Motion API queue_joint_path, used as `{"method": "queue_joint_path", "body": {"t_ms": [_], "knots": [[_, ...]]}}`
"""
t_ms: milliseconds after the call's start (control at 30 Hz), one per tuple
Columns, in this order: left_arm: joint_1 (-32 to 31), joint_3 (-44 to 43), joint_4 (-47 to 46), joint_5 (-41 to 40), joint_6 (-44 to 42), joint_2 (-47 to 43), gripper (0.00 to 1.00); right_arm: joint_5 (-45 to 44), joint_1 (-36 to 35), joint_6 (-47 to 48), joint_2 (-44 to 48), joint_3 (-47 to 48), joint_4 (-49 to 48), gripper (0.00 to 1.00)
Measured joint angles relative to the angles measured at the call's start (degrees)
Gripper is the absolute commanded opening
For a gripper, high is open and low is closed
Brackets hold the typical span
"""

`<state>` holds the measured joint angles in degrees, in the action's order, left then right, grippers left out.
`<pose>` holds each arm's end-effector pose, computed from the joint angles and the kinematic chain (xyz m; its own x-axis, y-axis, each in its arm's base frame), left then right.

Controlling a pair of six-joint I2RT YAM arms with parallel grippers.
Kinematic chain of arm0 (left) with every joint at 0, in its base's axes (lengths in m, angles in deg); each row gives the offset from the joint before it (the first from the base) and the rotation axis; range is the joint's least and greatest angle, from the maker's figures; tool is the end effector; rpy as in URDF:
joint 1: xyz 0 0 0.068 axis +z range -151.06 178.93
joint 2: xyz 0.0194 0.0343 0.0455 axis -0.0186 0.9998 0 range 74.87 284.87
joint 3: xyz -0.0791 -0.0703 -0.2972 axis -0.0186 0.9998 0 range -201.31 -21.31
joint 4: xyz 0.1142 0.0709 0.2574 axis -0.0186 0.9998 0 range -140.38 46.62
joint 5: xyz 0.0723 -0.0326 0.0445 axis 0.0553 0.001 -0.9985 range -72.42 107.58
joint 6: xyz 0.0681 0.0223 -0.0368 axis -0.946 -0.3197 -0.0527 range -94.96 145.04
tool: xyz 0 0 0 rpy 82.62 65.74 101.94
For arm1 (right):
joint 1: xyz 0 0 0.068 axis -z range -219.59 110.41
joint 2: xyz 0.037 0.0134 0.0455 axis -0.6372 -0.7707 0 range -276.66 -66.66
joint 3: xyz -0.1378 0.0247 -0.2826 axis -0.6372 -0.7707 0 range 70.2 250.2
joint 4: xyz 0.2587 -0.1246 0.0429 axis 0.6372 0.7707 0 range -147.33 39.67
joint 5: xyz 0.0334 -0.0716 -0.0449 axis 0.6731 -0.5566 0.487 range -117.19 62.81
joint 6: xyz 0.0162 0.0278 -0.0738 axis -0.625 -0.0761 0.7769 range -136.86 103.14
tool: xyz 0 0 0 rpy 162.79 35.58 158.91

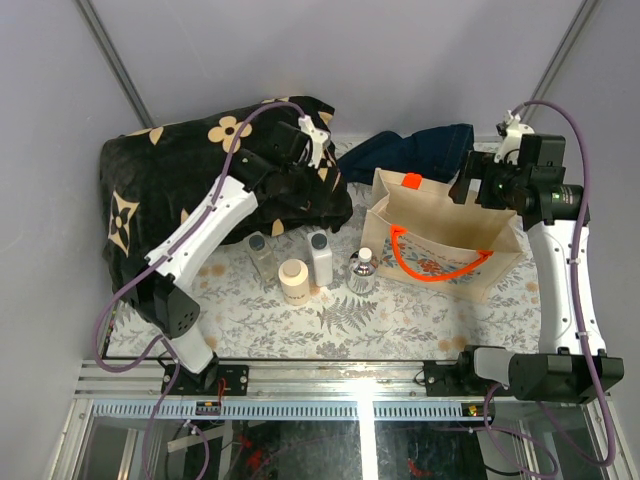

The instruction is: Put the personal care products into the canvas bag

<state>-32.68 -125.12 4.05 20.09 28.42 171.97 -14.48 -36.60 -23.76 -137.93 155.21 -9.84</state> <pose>0.3573 -0.2236 0.4045 -0.6614 0.3380 -0.6696 0.5106 0.8568 -0.0719 0.2929 0.0001 0.4499 -0.5664 0.1469 -0.8109 -0.0643 0.9731 0.2212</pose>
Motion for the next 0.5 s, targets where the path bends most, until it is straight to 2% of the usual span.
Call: {"method": "queue_joint_path", "body": {"t_ms": [233,500], "knots": [[-0.28,5.46,2.49,5.05,1.99,-0.42,1.0,-6.34,0.0,0.04,-0.81,0.35,5.81,1.0],[-1.55,10.47,3.41,6.47,6.43,-1.73,1.0,-12.83,0.0,0.33,-1.07,0.37,8.76,1.0]]}}
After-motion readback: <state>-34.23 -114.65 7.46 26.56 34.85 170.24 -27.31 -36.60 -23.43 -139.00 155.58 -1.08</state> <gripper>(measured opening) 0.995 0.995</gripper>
